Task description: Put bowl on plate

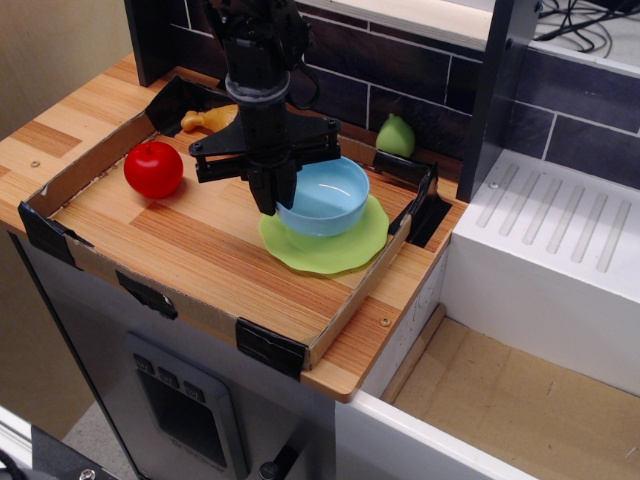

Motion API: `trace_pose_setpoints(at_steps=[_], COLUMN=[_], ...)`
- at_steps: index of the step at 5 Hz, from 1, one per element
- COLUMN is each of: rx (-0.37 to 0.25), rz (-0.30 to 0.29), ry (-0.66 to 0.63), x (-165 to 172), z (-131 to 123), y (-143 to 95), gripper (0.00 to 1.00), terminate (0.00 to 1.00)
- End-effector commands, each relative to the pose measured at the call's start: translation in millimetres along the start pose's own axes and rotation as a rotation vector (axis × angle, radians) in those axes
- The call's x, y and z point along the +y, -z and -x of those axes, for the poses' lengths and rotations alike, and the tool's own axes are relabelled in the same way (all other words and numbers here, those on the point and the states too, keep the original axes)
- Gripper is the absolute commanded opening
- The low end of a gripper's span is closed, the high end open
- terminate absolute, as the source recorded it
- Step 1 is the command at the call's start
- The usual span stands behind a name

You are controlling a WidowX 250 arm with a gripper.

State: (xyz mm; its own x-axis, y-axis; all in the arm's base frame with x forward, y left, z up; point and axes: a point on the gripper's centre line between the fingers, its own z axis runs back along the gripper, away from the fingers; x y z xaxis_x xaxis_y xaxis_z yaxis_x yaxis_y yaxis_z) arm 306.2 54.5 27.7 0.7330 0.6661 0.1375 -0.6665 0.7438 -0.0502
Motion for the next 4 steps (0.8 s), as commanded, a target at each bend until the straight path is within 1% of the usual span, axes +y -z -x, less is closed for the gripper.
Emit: trace_pose_setpoints(at_steps=[1, 2, 3, 4], rx=[-0.028, -0.025, -0.048, -0.104], rz=[-0.028, 0.007, 0.034, 0.03], ry=[0.037, 0.024, 0.005, 0.023], x=[4, 8, 11, 16], z=[0, -2, -10, -17], y=[-6, -29, -54, -74], gripper=[1.0, 1.0, 1.0, 1.0], terminate=[0.0, 0.0, 0.0, 0.0])
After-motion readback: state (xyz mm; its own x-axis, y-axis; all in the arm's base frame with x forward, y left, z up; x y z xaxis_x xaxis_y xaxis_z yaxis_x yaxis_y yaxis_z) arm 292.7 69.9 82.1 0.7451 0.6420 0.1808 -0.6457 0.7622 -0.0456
